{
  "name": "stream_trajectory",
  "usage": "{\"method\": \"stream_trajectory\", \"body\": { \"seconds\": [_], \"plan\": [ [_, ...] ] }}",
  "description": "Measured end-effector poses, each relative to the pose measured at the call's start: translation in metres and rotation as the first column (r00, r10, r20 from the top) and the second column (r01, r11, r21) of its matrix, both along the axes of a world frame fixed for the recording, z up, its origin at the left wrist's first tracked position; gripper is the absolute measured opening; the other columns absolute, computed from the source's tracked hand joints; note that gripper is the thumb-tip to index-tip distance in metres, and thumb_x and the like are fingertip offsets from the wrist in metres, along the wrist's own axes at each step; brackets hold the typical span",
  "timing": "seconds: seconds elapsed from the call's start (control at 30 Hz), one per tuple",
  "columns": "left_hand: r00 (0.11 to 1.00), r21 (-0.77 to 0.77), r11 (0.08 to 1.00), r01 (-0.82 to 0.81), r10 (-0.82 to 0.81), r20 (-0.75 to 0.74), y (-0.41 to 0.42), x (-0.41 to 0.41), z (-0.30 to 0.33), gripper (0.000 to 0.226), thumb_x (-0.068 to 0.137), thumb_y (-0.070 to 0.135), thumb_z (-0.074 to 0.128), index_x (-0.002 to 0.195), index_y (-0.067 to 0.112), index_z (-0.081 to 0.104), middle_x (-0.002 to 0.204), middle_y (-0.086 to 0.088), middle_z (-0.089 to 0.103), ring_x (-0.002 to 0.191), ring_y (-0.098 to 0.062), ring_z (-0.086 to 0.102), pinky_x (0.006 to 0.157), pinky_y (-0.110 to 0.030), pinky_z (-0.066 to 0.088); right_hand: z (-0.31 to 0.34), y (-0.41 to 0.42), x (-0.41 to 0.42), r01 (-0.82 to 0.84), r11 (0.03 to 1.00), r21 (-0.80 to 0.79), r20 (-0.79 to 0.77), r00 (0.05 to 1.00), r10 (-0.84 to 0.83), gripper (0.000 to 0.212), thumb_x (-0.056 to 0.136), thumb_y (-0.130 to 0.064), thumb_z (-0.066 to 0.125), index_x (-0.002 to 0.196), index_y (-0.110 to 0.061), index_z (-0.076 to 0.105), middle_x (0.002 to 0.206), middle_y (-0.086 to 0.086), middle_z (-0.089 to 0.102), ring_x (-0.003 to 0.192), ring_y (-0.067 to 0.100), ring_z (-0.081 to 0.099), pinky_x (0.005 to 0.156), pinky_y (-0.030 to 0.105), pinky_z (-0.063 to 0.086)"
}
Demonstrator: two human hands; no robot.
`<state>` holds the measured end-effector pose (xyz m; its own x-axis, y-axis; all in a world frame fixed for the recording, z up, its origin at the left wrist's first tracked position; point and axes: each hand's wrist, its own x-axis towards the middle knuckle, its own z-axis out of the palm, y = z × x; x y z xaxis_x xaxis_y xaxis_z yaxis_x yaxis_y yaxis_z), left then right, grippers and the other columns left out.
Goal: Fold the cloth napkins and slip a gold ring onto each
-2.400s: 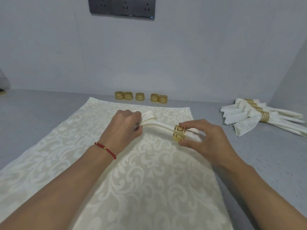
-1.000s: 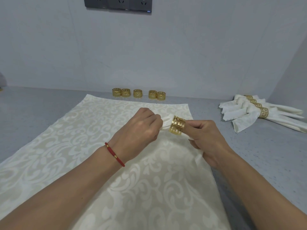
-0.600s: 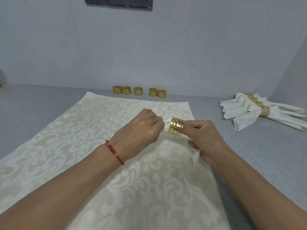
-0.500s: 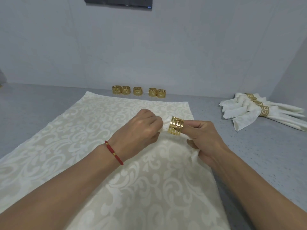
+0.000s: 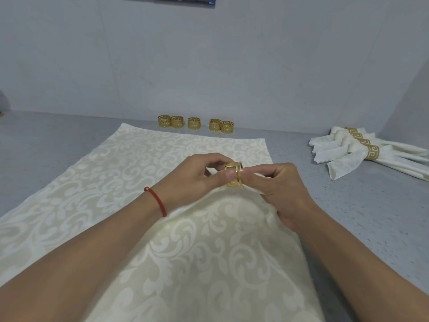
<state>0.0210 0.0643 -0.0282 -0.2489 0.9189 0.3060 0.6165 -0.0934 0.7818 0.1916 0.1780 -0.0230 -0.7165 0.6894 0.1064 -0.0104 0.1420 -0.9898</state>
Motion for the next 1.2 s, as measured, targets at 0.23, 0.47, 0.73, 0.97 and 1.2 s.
{"method": "stream_trajectory", "body": {
  "seconds": [0.23,0.47,0.73,0.97,1.2],
  "plan": [
    [0.991,-0.007,1.0,-0.016,0.017,0.135,-0.006,-0.013,0.002,0.024,0.087,0.025,0.075,0.11,0.021,0.069,0.113,0.007,0.07,0.105,-0.007,0.065,0.078,-0.015,0.046,-0.003,0.008,0.004,0.042,0.998,-0.039,-0.082,0.996,-0.046,0.01,0.086,-0.008,0.078,0.096,-0.006,0.079,0.049,-0.02,0.058,0.039,-0.003,0.052,0.046,0.006,0.038],
    [0.985,0.002,0.998,-0.056,0.055,0.161,-0.007,-0.019,0.002,0.042,0.071,0.012,0.089,0.106,0.02,0.067,0.109,0.003,0.067,0.1,-0.016,0.065,0.073,-0.023,0.054,0.0,0.016,0.007,0.107,0.917,0.384,0.134,0.976,-0.17,0.015,0.087,-0.041,0.078,0.095,-0.028,0.082,0.09,-0.015,0.078,0.077,0.001,0.069,0.073,0.021,0.051],
    [0.985,0.054,0.997,-0.053,0.043,0.168,-0.006,-0.01,0.003,0.047,0.071,0.015,0.089,0.11,0.024,0.066,0.109,0.003,0.068,0.094,-0.015,0.067,0.077,-0.022,0.051,-0.003,0.01,0.002,-0.07,0.625,0.778,0.296,0.918,-0.266,0.046,0.097,-0.06,0.048,0.129,-0.03,0.062,0.097,-0.016,0.069,0.09,0.009,0.062,0.077,0.028,0.041],
    [0.96,0.011,0.999,-0.042,0.038,0.276,-0.011,-0.012,0.008,0.027,0.092,0.029,0.067,0.115,0.015,0.071,0.104,-0.003,0.075,0.099,-0.022,0.071,0.093,-0.036,0.054,-0.004,0.017,0.001,0.06,0.86,0.507,0.069,0.992,-0.11,0.01,0.095,-0.036,0.07,0.098,-0.027,0.07,0.092,-0.013,0.075,0.082,0.007,0.069,0.071,0.026,0.052],
    [0.94,0.109,0.994,-0.013,-0.024,0.339,-0.014,-0.012,0.011,0.028,0.086,0.013,0.074,0.113,0.008,0.072,0.104,-0.009,0.076,0.096,-0.027,0.073,0.09,-0.035,0.056,-0.003,0.015,0.003,-0.045,0.985,0.166,-0.046,0.998,0.053,0.042,0.094,-0.034,0.074,0.095,0.004,0.055,0.078,0.006,0.066,0.066,0.019,0.056,0.062,0.032,0.043]
  ]
}}
